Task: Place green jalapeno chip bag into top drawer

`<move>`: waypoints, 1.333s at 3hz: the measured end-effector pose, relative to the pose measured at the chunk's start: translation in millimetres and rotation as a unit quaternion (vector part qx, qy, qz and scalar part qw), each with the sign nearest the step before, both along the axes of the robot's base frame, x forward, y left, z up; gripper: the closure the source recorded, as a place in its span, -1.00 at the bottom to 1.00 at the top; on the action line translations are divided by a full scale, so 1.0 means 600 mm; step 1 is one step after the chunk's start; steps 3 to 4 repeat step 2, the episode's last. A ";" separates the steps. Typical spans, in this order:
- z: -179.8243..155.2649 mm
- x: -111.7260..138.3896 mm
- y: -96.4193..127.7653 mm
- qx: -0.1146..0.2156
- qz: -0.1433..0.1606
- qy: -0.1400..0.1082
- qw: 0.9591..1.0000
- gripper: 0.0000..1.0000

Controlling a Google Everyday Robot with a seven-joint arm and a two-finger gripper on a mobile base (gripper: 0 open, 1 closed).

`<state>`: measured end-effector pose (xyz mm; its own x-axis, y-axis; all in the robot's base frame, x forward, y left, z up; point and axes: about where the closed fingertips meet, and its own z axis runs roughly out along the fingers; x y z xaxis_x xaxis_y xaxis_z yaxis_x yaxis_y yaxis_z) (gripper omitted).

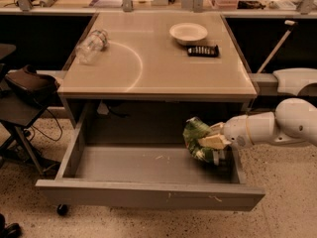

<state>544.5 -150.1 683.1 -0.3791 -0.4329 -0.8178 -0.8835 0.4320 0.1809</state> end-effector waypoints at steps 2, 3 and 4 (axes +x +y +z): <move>0.000 0.000 0.000 0.000 0.000 0.000 1.000 -1.00; 0.000 0.000 0.000 0.000 0.000 0.000 1.000 -1.00; 0.000 0.000 0.000 0.000 0.000 0.000 1.000 -1.00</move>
Offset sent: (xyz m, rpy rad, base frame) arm 0.0000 0.0000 0.0000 0.0000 0.0000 0.0000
